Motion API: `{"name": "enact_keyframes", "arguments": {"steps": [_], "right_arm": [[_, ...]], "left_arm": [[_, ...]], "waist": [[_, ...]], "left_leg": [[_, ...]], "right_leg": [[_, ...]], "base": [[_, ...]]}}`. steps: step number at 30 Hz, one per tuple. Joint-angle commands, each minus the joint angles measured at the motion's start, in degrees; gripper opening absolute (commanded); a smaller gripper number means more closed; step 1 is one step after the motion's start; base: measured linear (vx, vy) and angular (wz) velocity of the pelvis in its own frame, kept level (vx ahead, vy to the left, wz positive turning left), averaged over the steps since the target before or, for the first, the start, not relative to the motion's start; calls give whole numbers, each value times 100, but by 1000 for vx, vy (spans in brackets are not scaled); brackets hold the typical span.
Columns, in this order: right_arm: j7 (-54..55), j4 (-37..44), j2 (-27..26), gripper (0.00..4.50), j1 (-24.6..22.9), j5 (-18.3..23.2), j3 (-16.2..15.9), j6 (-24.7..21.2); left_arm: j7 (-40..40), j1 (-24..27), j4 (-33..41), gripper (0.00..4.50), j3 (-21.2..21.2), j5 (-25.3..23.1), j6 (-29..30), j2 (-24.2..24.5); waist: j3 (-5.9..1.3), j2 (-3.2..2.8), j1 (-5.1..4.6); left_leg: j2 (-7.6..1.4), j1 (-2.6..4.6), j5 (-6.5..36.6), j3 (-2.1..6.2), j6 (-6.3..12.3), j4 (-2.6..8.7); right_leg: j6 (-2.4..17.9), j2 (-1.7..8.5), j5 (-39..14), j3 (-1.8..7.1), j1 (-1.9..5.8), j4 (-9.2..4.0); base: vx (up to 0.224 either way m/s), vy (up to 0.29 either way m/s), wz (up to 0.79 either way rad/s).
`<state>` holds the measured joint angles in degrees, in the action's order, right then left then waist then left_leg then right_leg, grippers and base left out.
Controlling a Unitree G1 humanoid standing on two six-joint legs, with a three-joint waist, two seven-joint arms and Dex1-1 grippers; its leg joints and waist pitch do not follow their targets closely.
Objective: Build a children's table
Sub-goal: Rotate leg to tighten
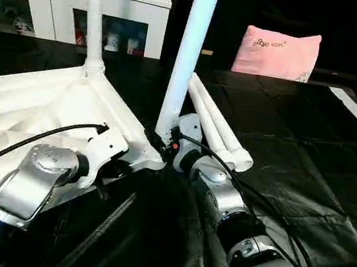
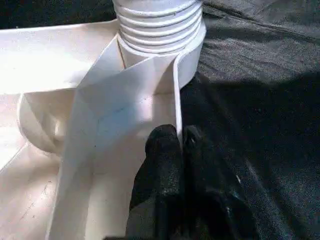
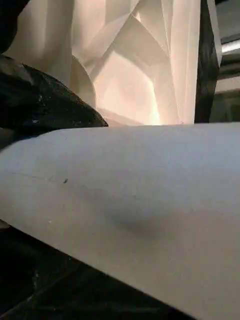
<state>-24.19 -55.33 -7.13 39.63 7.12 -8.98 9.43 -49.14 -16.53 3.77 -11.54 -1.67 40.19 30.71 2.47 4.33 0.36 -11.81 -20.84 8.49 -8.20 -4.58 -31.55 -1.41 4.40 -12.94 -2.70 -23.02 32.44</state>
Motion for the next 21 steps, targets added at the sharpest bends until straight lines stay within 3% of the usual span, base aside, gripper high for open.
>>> {"name": "enact_keyframes", "arguments": {"steps": [1,8,14,16,18,20,21], "right_arm": [[680,-809,254,193,-202,-153,357,-401],[693,-840,188,193,-170,-151,350,-383],[678,-846,171,193,-160,-151,324,-396],[641,-846,172,193,-157,-136,335,-399],[565,-847,173,249,-153,-87,381,-399],[447,-815,173,249,-157,-12,435,-384],[418,-808,171,271,-155,6,448,-379]], "left_arm": [[-226,-46,488,0,-322,215,75,-101],[-148,-92,415,0,-418,177,66,-141],[-146,-122,388,0,-416,179,70,-145],[-142,-135,369,0,-420,180,61,-138],[-138,-158,340,0,-425,185,43,-121],[-145,-185,292,0,-428,176,-9,-96],[-149,-193,274,0,-427,173,-28,-88]], "waist": [[-107,-253,-15],[-95,-298,-15],[-84,-281,4],[-92,-281,8],[-107,-266,22],[-121,-269,41],[-120,-294,79]], "left_leg": [[-83,262,4880,91,-489,547],[-102,271,5200,84,-493,626],[-96,298,5236,62,-464,633],[-92,304,5157,64,-460,629],[-84,290,4889,66,-419,601],[-91,277,4669,77,-423,594],[-104,287,4639,70,-439,597]], "right_leg": [[525,204,-3014,20,-83,-554],[519,166,-2872,-77,-48,-550],[406,209,-3198,-180,-20,-612],[391,233,-3241,-173,-9,-628],[399,286,-3222,-132,8,-654],[440,324,-3201,-108,36,-656],[490,319,-3048,-95,21,-656]], "base": [[0,0,0],[0,0,0],[0,0,0],[0,0,0],[0,0,0],[0,0,0],[0,0,0]]}}
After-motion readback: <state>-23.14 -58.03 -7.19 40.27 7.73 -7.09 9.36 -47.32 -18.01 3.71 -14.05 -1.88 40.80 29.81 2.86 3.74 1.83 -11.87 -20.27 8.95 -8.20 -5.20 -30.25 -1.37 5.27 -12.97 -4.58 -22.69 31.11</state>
